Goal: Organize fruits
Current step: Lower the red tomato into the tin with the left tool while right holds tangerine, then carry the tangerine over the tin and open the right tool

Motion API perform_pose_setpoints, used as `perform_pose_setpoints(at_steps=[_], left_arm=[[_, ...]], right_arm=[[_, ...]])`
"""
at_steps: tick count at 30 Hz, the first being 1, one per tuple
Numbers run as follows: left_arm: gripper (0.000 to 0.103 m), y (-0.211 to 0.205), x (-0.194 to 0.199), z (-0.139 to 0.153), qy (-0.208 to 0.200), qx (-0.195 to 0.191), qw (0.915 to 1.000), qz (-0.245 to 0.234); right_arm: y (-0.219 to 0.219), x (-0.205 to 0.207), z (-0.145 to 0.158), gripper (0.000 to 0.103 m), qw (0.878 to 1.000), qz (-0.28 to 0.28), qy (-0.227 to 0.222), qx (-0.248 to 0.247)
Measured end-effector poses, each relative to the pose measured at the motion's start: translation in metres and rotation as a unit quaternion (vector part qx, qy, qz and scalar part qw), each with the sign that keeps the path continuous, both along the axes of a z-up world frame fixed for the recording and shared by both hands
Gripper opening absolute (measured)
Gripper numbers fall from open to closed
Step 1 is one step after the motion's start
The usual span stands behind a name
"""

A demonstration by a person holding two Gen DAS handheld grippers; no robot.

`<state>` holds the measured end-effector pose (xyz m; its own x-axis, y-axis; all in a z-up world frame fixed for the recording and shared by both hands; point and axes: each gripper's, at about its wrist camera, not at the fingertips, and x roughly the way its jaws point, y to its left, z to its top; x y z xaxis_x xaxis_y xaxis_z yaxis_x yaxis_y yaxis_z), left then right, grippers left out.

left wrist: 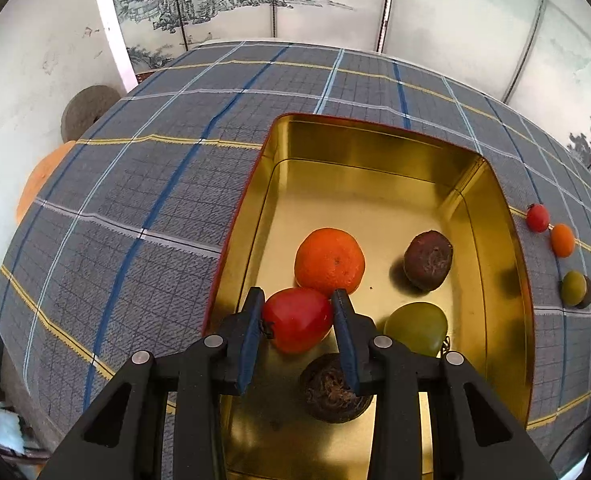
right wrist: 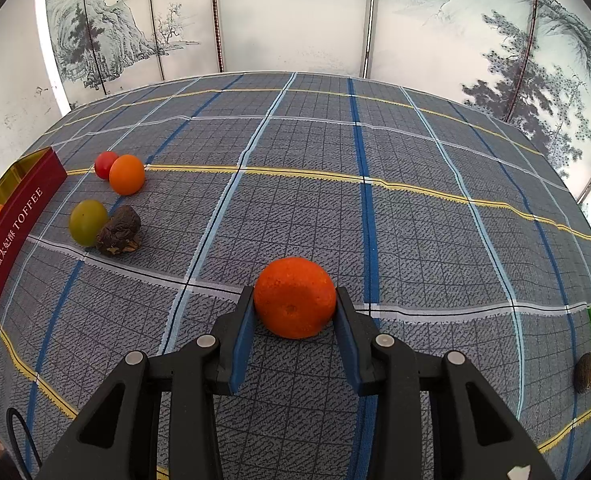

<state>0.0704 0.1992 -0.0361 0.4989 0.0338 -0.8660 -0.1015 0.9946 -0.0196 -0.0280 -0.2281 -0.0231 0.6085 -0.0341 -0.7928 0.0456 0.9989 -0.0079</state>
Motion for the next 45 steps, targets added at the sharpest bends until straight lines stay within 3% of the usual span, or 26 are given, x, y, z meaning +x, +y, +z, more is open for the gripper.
perform_pose_setpoints(at_steps=[8,15,18,23,26,29,34,39,45], left_arm=[[0.037,-0.001,0.0,0.0,0.008,0.008,0.9999,-0.004],[0.05,-0.002,-0.009,0.007,-0.007,0.007,0.9998,-0.016],[0.057,-0.006,-0.017,0.014,-0.028,0.014,0.9992,-0.024],[0.06,-0.008,-0.039,0.034,-0.079,0.031,0.9958,-0.034],[0.068,-0.001,-0.057,0.048,-0.111,0.043,0.9924,-0.028],[0.07,0.013,-0.074,0.058,-0.128,0.061,0.9898,-0.011],[0.072,0.042,-0.094,0.062,-0.125,0.058,0.9902,0.025],[0.073,0.064,-0.107,0.052,-0.108,0.055,0.9913,0.051],[0.074,0.076,-0.115,0.04,-0.093,0.054,0.9923,0.062]], right_arm=[[0.0,0.0,0.0,0.035,1.0,0.0,0.0,-0.001],[0.003,0.003,0.006,0.034,1.0,-0.005,0.006,-0.001],[0.016,0.003,0.019,0.034,1.0,0.008,-0.003,0.001],[0.07,0.009,0.047,0.034,0.996,0.08,-0.022,0.018],[0.117,0.012,0.06,0.034,0.988,0.144,-0.03,0.036],[0.173,0.015,0.07,0.034,0.974,0.217,-0.032,0.052],[0.251,0.019,0.068,0.034,0.951,0.303,-0.016,0.054],[0.305,0.02,0.05,0.034,0.935,0.353,0.011,0.023],[0.331,0.022,0.03,0.034,0.928,0.369,0.042,-0.007]])
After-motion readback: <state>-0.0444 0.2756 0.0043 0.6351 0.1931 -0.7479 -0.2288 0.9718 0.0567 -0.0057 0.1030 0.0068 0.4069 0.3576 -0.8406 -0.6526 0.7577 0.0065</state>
